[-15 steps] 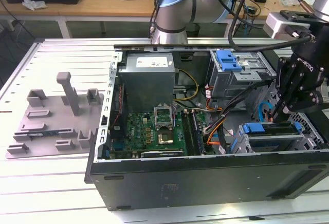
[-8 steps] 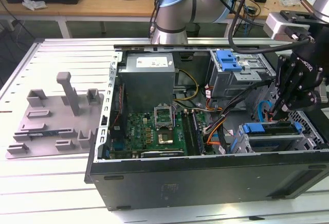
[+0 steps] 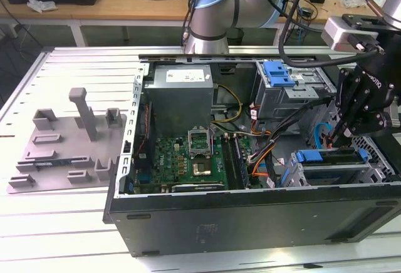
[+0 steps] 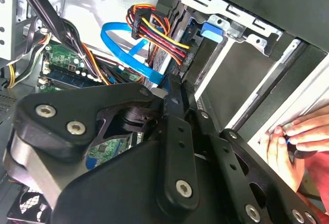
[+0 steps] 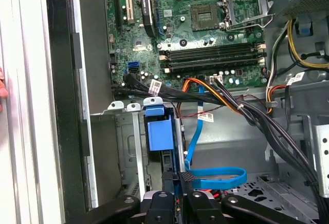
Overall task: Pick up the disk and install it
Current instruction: 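Insert the second disk wire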
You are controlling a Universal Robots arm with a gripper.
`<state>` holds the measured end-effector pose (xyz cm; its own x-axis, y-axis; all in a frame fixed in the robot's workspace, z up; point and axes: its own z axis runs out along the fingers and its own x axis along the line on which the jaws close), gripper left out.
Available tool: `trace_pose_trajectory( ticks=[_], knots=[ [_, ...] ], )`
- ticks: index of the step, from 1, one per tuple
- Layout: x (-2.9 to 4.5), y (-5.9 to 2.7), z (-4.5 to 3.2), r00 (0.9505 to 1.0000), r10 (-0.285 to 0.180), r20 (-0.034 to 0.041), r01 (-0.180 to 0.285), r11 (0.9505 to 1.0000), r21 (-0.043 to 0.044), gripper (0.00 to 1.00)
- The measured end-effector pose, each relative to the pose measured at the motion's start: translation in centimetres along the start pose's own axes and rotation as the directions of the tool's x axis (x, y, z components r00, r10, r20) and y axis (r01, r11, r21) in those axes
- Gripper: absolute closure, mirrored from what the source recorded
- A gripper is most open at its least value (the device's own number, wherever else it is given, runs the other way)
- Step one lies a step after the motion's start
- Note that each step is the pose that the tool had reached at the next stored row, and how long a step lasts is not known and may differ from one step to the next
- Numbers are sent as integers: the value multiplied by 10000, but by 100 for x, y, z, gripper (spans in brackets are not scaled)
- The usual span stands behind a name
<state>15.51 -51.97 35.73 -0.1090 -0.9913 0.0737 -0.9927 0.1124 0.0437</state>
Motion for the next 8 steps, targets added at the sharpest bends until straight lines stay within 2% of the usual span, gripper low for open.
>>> trace_pose_trajectory(
  ticks=[8],
  knots=[
    [17, 15, 14, 9987, -504, -15, 504, 9987, 37, 84]
  ],
)
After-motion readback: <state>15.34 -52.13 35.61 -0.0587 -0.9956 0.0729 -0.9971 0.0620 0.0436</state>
